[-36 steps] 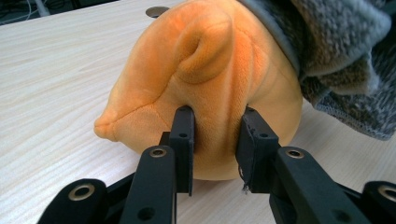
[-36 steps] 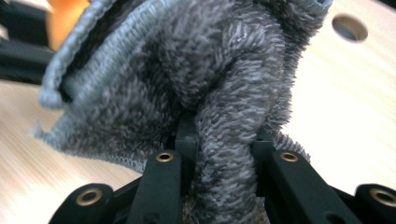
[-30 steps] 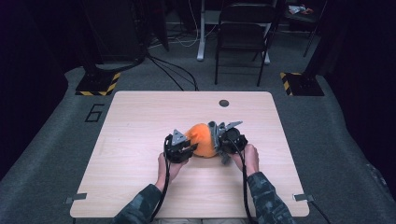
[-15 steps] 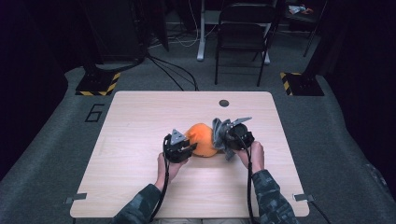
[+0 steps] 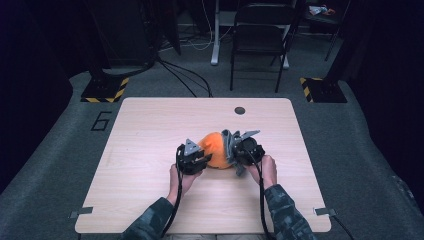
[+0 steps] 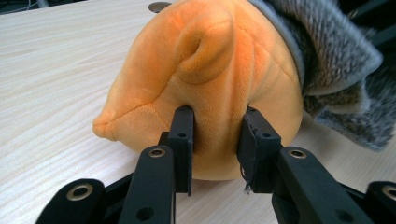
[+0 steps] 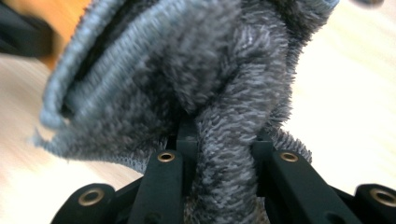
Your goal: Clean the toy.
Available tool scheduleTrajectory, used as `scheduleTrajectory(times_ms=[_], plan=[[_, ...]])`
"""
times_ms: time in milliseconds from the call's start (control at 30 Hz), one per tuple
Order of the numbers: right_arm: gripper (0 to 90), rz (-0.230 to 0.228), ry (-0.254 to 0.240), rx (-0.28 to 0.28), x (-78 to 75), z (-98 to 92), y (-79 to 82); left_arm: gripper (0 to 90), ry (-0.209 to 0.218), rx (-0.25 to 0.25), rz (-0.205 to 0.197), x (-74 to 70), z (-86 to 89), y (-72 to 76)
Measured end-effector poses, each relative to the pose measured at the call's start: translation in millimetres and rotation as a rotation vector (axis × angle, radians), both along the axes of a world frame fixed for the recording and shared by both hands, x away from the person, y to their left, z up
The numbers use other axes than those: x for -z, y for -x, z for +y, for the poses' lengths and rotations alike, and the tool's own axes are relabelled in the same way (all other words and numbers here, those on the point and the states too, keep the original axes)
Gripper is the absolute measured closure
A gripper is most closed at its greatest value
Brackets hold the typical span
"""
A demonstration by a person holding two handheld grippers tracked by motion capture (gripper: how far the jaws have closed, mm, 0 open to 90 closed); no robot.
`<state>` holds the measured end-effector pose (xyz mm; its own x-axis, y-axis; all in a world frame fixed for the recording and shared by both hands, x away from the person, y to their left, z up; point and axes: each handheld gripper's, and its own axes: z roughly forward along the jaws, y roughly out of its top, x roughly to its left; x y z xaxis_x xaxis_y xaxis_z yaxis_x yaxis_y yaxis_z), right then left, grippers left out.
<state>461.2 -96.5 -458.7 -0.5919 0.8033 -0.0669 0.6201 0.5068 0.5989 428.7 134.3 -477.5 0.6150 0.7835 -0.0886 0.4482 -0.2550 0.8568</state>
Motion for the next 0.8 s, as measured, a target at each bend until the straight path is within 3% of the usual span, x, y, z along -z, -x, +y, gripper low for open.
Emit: scheduleTrajectory(times_ms=[100, 200, 233, 300, 367, 433, 500, 567, 667, 733, 800], plan=[[73.3, 0.04, 0.026, 0.023, 14.4, -3.7, -4.7, 68.6, 0.007, -0.002, 0.0, 0.3, 0.4, -0.5], [73.3, 0.05, 0.051, 0.019, 28.5, -5.9, -8.0, 68.6, 0.007, 0.0, 0.004, 0.2, 1.9, -1.3], [73.3, 0.071, 0.055, 0.032, 31.8, -5.7, -7.8, 68.6, 0.008, 0.0, 0.005, 0.2, 2.1, -1.3], [73.2, 0.069, 0.042, 0.035, 32.7, -7.5, -10.0, 68.5, 0.01, -0.002, 0.005, 0.2, 2.3, -1.4], [73.3, 0.072, 0.062, 0.026, 28.6, -7.9, -8.9, 68.5, 0.01, -0.004, 0.004, 0.2, 2.6, -1.8], [73.5, 0.071, 0.046, 0.038, 19.8, -10.4, -8.9, 68.3, 0.012, -0.008, 0.005, 0.3, 3.6, -2.5], [73.5, 0.015, 0.015, 0.034, 4.7, -14.7, -8.4, 68.2, 0.018, -0.009, 0.006, 0.6, 4.4, -3.3], [73.5, -0.016, -0.049, 0.037, -13.8, -15.5, -4.3, 68.2, 0.019, -0.009, 0.006, 0.6, 4.3, -3.8], [73.6, -0.081, -0.103, -0.006, -32.0, -6.4, 4.5, 67.8, 0.018, -0.01, 0.002, 0.6, 3.2, -3.5], [73.6, -0.073, -0.091, -0.048, -31.5, 5.0, 8.2, 67.1, 0.018, -0.013, 0.005, 0.8, 3.2, -3.4], [73.9, -0.082, -0.07, -0.048, -24.1, 12.6, 8.6, 64.9, 0.015, -0.007, 0.004, 1.4, 4.5, -3.7]])
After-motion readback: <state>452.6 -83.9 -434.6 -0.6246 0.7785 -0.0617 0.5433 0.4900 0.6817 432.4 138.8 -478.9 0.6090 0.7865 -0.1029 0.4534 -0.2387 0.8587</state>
